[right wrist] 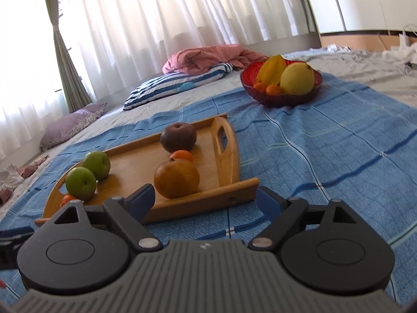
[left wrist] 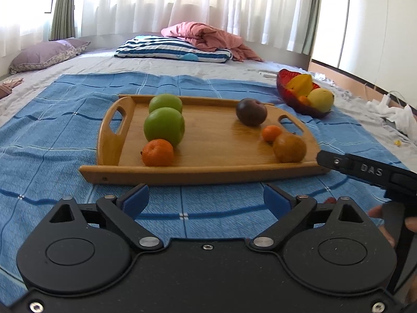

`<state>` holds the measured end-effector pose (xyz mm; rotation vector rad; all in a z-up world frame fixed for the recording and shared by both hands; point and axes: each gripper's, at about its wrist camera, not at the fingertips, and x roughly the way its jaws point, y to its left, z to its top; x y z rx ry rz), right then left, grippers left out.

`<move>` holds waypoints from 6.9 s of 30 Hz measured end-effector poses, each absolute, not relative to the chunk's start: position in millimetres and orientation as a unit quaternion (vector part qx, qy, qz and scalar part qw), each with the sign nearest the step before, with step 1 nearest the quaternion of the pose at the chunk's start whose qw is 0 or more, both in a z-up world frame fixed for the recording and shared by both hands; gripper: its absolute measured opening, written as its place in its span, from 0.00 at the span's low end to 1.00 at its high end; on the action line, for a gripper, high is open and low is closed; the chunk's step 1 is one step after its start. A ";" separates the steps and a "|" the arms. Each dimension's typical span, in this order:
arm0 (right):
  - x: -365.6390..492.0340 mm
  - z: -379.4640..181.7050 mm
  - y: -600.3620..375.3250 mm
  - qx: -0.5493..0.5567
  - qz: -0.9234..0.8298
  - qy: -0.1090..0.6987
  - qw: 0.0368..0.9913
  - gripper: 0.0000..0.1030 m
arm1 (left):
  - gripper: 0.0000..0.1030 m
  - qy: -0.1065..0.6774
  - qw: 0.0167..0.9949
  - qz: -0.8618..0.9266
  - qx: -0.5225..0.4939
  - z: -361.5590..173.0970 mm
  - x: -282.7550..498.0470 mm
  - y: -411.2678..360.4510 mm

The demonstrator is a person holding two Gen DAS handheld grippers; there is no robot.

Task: Organize fruits
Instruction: 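Withdraw both open tools from the tray toward the dried dates on the blanket, then grasp a dried red date with the left tool while the right tool grasps another date, then carry the date over the tray with the left tool while the right carries its date, then release the date onto the tray with the left tool while the right releases its date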

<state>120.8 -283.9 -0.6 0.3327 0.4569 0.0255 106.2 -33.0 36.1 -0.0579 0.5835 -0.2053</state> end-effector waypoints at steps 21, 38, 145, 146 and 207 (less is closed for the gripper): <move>92.3 -14.3 -268.7 0.131 -0.003 0.233 0.964 0.92 | 0.93 0.286 0.954 -0.092 -0.018 18.4 58.5 -31.9; 73.6 -15.6 -234.0 0.028 0.010 0.206 0.978 0.92 | 0.92 0.274 0.961 -0.041 -0.007 11.9 44.9 -5.4; 230.5 79.7 -226.2 0.082 0.105 0.309 0.942 0.24 | 0.26 0.307 0.941 -0.118 -0.075 116.8 247.7 4.2; 240.3 78.1 -226.3 0.089 0.108 0.324 0.936 0.24 | 0.26 0.314 0.938 -0.121 -0.081 116.1 255.3 4.6; 280.3 45.3 -224.0 0.091 0.096 0.423 0.896 0.30 | 0.52 0.400 0.907 -0.134 -0.006 68.5 299.3 -65.0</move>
